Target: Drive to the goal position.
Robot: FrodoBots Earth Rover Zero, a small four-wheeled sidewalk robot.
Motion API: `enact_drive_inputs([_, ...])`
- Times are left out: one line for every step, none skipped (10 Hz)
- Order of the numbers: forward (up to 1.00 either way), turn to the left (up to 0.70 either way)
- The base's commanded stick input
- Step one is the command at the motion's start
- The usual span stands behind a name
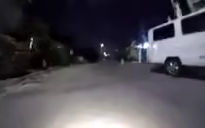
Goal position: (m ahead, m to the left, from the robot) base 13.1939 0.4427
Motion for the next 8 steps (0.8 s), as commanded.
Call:
enact_drive_inputs([0.98,-0.37])
enact_drive_inputs([0.98,-0.38])
enact_drive_inputs([0.98,-0.37])
enact_drive_inputs([0.98,-0.37])
enact_drive_inputs([0.98,-0.37])
enact_drive_inputs([0.98,0.05])
enact_drive_inputs([0.98,0.05])
enact_drive_inputs([0.98,0.05])
